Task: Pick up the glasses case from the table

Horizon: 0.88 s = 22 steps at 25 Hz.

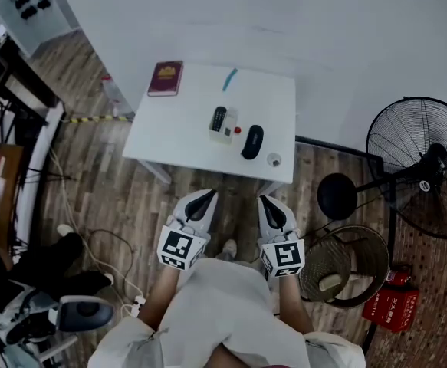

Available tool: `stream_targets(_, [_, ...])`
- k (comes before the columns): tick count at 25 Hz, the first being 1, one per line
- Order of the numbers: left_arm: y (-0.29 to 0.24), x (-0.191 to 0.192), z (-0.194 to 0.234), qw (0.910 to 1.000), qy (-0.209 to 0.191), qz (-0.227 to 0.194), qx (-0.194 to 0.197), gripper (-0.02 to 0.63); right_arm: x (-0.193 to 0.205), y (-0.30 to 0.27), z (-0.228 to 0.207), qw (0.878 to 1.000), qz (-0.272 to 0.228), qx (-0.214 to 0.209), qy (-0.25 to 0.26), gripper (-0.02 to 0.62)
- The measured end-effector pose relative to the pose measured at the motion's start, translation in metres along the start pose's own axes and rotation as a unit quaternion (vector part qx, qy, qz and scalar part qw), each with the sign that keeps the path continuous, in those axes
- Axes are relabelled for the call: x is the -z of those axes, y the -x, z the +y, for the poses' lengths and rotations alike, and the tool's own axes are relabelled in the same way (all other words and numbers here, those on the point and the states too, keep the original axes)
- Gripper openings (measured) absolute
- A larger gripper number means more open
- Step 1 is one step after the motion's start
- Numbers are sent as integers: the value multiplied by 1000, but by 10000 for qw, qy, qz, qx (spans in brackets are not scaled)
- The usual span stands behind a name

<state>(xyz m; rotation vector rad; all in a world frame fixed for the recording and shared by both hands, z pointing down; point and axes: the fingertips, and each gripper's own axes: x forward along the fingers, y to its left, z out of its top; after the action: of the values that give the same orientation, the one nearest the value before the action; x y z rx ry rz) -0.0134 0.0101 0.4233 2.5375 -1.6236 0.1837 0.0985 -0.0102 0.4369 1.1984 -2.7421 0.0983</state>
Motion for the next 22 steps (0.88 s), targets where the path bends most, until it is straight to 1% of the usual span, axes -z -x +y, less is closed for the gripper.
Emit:
stream_targets(4, [-15, -2, -1, 10000, 32, 62, -62, 18, 1, -11, -16, 10000, 31, -90, -11, 5])
stream_targets(12, [-47, -3, 16, 9999, 44, 38, -148, 18, -1, -41, -34, 9997, 16, -243, 46, 5])
stream_targets(16, [-64, -4, 26, 9999, 33, 44, -118, 18, -2, -56, -44, 9998, 22, -217, 25, 5])
stream_targets(22, [-97, -3, 51, 10000, 91, -10, 25, 18, 1, -86, -60, 9999, 80, -77, 17, 5])
